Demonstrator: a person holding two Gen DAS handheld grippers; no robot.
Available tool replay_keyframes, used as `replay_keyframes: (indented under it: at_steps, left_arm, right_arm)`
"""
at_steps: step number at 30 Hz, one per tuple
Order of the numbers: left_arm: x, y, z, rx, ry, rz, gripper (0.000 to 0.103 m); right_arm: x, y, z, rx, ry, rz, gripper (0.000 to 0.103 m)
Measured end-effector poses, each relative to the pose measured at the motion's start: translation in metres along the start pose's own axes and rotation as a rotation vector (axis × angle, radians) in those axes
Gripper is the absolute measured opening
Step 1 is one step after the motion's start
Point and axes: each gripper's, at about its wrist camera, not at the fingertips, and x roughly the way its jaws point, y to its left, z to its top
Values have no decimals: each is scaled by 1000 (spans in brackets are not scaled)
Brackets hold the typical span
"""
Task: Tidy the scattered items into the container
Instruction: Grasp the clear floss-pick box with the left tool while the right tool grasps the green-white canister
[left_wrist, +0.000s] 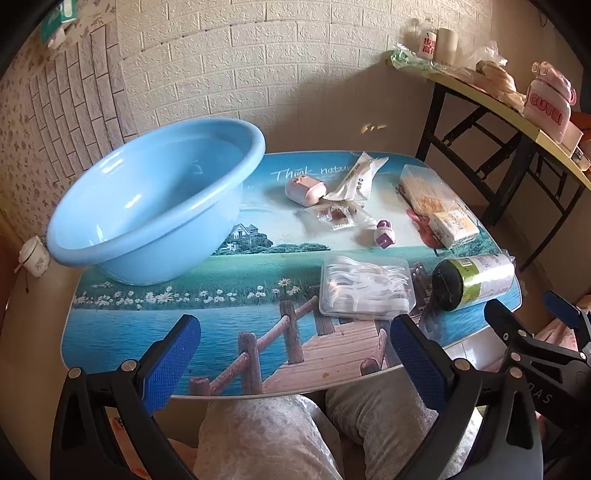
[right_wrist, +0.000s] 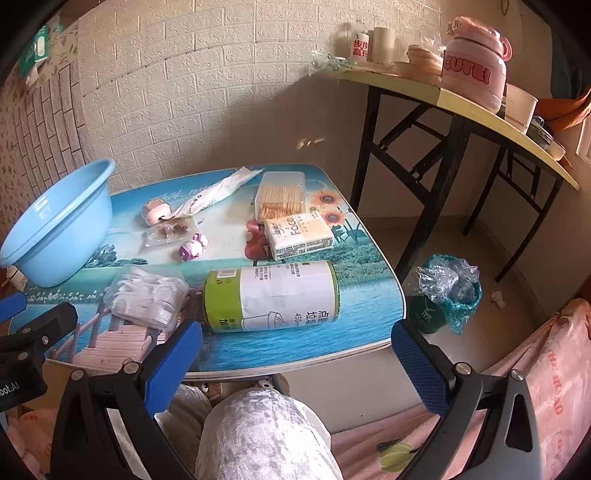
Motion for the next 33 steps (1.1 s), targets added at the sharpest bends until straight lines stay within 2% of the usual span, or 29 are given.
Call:
replay_keyframes:
  at_steps: [6, 12, 18, 22, 25, 28, 33]
  left_arm:
    - [14, -3, -1, 18, 0, -4, 103]
    - [35, -7, -1, 32, 54, 10, 103]
    - [47, -13, 1, 43, 56, -15, 103]
    - [53, -11, 5, 27, 49, -40, 103]
    - [55, -5, 7, 19, 46, -73, 103]
    - [55, 3, 8, 14, 34, -98, 103]
    - [51, 7, 6, -8, 28, -130, 103]
  right_arm:
    - [14, -2, -4, -4, 16, -2, 103]
    - [28, 1, -3, -20, 20, -12, 103]
    - [40, 5, 1, -27, 19, 10, 103]
    - [44, 6, 4, -23, 10, -13, 103]
    - [47, 1, 7, 23, 7, 39, 103]
    - [45, 1, 8, 17, -16, 106, 103]
    - [45, 3, 7, 35, -17, 60, 103]
